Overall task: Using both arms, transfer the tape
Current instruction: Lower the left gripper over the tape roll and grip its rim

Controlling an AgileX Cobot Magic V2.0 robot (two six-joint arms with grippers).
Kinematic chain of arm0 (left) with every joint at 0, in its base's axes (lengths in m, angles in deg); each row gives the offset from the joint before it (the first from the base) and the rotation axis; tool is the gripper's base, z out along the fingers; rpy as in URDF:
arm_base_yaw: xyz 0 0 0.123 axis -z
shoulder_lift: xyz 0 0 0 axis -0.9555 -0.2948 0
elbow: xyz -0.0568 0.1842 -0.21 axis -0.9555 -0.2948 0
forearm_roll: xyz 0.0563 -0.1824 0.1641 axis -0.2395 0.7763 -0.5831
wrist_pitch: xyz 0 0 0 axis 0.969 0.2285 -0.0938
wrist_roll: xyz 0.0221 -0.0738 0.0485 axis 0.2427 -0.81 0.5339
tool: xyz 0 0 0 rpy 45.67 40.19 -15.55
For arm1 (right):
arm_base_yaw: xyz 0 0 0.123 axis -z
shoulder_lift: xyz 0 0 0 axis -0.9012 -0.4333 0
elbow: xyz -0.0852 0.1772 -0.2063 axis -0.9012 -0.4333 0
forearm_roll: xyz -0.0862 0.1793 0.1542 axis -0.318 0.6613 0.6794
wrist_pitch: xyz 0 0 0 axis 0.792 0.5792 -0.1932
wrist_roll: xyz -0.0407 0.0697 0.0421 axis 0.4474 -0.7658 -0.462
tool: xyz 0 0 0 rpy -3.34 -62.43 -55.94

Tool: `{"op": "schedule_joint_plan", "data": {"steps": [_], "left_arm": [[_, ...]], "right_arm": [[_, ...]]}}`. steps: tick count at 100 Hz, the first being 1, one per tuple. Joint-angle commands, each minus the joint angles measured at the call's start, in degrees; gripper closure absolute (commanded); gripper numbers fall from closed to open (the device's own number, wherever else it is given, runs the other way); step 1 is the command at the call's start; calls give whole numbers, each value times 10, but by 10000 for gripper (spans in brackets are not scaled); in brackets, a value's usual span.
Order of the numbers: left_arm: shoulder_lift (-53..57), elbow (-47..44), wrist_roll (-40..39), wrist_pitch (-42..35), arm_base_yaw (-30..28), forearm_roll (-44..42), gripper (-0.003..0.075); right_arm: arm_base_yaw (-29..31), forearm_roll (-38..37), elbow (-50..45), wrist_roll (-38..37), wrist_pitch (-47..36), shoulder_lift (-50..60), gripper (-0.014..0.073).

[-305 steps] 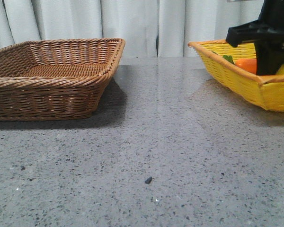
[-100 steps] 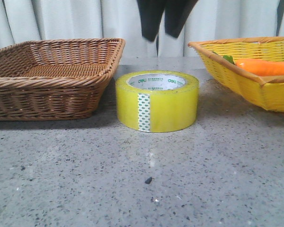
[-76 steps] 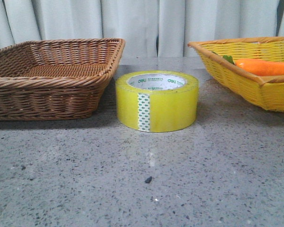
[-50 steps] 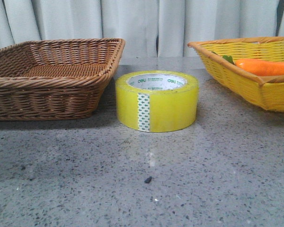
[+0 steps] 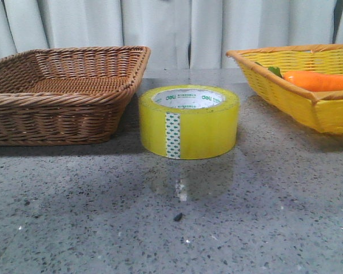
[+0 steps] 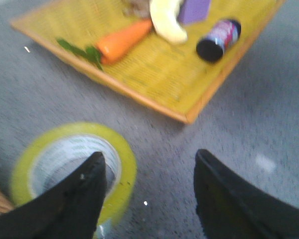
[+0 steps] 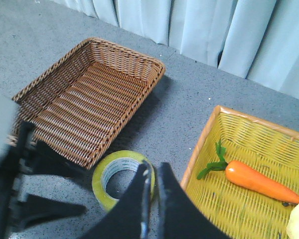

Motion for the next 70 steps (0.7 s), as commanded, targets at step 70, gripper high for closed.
{"op": "schedule_joint_plan", "data": {"steps": [70], "left_arm": [[-190, 134, 15, 0, 12, -59, 356]], "right_arm": [[2, -8, 14, -1, 23, 18, 668]]}}
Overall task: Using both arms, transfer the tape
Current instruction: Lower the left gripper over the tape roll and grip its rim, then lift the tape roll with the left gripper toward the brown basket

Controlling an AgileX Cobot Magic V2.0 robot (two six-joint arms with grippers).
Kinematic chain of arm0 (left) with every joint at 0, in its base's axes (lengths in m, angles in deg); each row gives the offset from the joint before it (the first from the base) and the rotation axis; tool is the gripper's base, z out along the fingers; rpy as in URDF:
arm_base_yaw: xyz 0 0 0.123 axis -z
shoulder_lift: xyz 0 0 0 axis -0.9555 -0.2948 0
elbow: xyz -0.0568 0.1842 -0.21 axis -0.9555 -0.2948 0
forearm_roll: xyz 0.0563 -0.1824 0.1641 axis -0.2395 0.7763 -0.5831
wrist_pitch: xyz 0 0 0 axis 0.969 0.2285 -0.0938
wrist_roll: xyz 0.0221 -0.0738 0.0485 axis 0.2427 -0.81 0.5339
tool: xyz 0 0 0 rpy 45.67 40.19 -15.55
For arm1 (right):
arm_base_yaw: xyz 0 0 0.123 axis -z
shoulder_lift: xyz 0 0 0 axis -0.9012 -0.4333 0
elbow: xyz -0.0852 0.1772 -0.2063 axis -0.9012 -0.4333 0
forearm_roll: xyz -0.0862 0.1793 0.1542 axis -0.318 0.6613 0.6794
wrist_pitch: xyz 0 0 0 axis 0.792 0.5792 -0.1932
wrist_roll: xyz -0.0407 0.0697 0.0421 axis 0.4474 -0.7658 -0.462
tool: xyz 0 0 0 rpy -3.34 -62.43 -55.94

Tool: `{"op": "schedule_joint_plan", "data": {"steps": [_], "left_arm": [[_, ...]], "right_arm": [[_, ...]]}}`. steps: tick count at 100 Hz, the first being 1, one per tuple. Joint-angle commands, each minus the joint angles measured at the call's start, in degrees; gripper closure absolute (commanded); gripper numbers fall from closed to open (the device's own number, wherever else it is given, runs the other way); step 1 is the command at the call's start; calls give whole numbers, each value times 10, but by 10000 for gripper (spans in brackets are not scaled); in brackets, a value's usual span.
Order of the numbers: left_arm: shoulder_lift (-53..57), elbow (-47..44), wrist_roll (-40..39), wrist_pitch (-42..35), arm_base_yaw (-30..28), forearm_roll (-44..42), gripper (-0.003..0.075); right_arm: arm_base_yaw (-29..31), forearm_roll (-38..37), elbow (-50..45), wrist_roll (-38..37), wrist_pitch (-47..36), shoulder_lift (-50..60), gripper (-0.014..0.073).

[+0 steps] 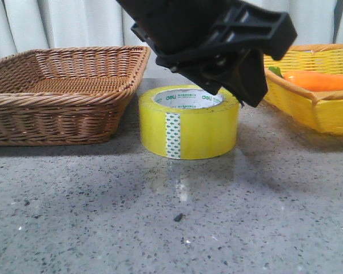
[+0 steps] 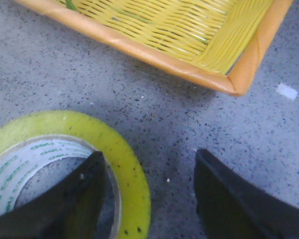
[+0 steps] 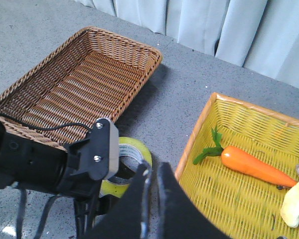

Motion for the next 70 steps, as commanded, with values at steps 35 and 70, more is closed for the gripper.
{"op": "schedule_joint_plan", "data": {"steps": [35, 70], "left_arm": [[-8, 33, 0, -19, 3, -5, 396], [-8, 33, 0, -19, 3, -5, 684]], "right_arm": [[2, -8, 14, -1, -7, 6, 668], [2, -8, 14, -1, -9, 6, 668]]}}
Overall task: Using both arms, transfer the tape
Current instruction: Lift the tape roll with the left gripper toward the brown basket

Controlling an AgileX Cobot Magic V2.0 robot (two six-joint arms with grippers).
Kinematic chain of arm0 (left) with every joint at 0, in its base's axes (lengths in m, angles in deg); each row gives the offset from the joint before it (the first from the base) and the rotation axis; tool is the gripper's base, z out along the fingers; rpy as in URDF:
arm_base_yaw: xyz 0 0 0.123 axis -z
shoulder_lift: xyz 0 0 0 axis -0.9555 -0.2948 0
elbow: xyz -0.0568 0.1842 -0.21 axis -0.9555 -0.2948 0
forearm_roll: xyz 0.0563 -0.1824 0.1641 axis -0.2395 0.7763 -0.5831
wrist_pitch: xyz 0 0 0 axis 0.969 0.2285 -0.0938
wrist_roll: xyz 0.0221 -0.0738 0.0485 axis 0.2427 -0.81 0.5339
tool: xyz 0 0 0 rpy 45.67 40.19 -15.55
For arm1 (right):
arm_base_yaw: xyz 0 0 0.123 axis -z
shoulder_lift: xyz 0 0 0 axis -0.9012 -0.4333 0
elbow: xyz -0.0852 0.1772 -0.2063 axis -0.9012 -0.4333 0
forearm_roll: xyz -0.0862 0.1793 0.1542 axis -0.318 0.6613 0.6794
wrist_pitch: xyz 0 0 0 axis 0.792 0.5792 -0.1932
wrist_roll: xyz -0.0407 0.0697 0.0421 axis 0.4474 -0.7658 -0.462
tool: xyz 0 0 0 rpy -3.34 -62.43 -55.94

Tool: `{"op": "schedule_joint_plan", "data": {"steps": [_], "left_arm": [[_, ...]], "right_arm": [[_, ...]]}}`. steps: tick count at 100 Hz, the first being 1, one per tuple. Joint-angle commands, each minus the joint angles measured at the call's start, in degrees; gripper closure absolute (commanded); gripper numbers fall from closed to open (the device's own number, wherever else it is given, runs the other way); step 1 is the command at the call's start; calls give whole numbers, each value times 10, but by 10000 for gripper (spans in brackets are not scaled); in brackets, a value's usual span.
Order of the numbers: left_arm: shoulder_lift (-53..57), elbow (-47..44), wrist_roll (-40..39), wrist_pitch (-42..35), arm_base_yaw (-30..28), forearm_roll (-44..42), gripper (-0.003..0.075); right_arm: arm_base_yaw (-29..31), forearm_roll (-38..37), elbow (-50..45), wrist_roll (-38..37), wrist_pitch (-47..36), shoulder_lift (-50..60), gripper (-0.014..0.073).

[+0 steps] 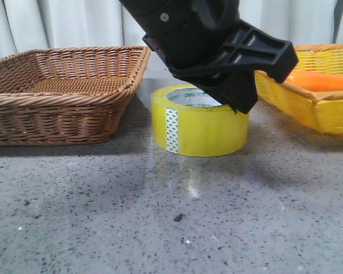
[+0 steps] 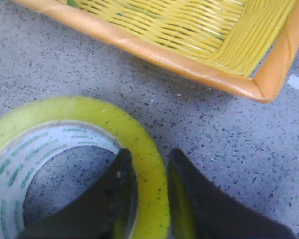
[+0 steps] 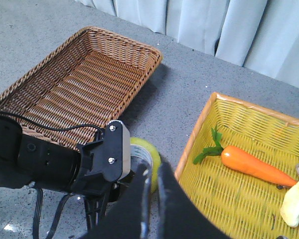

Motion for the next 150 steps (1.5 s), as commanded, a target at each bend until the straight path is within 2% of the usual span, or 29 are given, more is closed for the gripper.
{"op": "schedule_joint_plan", "data": {"steps": [1, 11, 44, 90, 116, 130, 150], "left_arm": [[21, 16, -1, -19, 4, 10, 688], [21, 16, -1, -19, 4, 10, 742], [27, 37, -1, -13, 4, 10, 741], [29, 133, -1, 92, 4, -32, 741], [33, 189, -23, 148, 4, -110, 741], [52, 214, -38, 165, -21, -135, 741], [96, 214, -51, 198, -101, -130, 741]], "right_arm": [[2, -8, 14, -1, -9, 6, 668], [2, -8, 14, -1, -9, 6, 668], [2, -8, 14, -1, -9, 6, 668], [2, -8, 14, 0, -9, 6, 668], [2, -9, 14, 0, -9, 6, 668], [2, -9, 14, 0, -9, 6, 668], [2, -9, 14, 0, -9, 6, 668]]}}
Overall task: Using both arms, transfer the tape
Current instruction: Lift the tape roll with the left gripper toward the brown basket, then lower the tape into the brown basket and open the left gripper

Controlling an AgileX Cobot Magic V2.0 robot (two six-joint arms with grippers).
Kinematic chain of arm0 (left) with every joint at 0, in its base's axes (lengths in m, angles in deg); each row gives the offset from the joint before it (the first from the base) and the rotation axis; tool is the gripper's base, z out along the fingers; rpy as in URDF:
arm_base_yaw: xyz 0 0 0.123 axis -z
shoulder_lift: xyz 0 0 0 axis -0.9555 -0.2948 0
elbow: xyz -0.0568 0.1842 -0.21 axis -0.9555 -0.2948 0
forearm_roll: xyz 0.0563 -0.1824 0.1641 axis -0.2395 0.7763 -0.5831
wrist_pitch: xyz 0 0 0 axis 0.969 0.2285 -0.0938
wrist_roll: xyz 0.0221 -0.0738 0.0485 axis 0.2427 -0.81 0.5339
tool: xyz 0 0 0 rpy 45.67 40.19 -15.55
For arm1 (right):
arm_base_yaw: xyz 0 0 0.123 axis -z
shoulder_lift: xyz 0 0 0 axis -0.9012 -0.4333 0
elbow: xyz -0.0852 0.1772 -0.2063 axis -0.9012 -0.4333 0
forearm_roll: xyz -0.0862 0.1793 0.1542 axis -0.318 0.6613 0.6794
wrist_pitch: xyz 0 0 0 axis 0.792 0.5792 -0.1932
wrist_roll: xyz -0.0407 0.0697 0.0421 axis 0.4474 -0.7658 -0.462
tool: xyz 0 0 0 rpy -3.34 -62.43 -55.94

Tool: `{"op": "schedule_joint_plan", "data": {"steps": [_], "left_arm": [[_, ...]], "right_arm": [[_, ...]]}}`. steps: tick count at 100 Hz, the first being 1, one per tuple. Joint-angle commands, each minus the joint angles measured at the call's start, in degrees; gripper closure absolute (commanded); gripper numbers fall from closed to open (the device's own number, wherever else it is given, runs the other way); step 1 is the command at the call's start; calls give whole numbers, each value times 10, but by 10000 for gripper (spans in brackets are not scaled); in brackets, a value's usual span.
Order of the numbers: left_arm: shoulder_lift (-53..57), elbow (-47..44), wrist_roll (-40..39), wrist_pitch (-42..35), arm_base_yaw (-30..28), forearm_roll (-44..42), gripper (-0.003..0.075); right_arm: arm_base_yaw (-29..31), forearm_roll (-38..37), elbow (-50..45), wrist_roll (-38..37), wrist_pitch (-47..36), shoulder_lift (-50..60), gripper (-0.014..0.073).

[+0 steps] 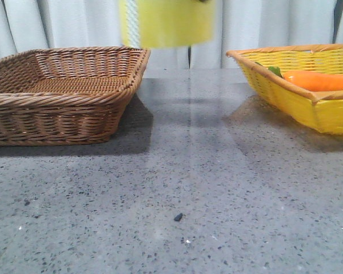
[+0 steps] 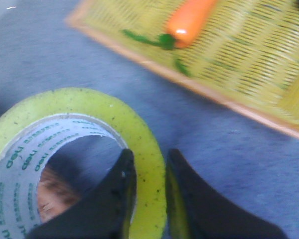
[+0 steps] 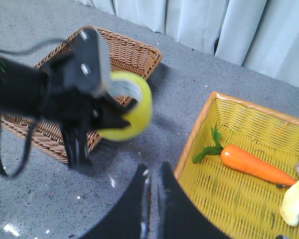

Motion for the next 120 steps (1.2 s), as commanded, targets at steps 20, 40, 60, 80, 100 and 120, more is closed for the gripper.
{"op": "schedule_joint_plan", "data": {"steps": [20, 40, 60, 80, 100, 120], "left_arm": [[54, 4, -7, -15, -95, 0, 741], [53, -47, -7, -29, -136, 6, 741], [53, -114, -7, -85, -157, 45, 741], [53, -152, -7, -122, -157, 66, 741], [53, -153, -7, -118, -157, 67, 740], [53, -153, -7, -121, -157, 71, 604]], "right_arm": [[2, -9, 14, 0, -10, 6, 668], [2, -9, 14, 0, -10, 6, 668], [2, -9, 14, 0, -11, 6, 668], [2, -9, 14, 0, -11, 6, 668], [2, -9, 14, 0, -11, 6, 668], [2, -10, 14, 0, -11, 6, 668]]}}
